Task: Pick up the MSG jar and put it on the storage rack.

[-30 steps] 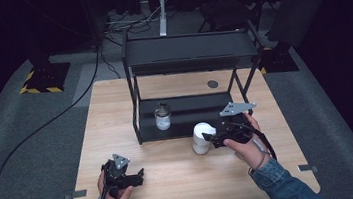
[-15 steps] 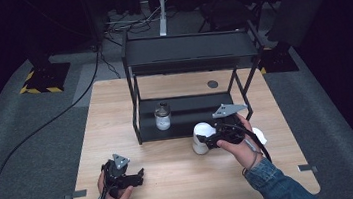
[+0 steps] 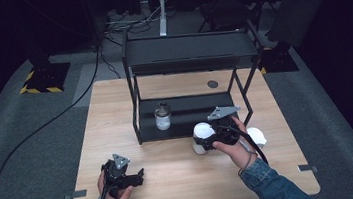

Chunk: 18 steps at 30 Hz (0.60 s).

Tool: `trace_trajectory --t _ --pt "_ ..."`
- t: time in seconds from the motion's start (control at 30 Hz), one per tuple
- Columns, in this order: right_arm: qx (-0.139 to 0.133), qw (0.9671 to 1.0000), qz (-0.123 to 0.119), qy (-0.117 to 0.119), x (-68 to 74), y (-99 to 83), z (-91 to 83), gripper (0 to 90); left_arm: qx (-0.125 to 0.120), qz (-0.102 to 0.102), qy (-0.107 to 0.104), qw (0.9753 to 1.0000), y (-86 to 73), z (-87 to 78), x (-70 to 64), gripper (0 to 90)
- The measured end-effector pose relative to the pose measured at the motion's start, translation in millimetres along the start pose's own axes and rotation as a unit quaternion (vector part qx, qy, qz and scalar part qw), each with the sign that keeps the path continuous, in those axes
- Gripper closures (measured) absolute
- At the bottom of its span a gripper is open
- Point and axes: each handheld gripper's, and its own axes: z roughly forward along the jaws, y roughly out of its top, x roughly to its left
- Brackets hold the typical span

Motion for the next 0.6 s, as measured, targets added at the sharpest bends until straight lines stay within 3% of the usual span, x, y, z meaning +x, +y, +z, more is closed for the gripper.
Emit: trace_trajectory --t 0.6 --pt "0.026 0.9996 0.007 -0.001 -5.9 -10.9 19.6 9.0 0.000 0.000 0.000 1.0000 0.0 0.0 0.0 3.9"
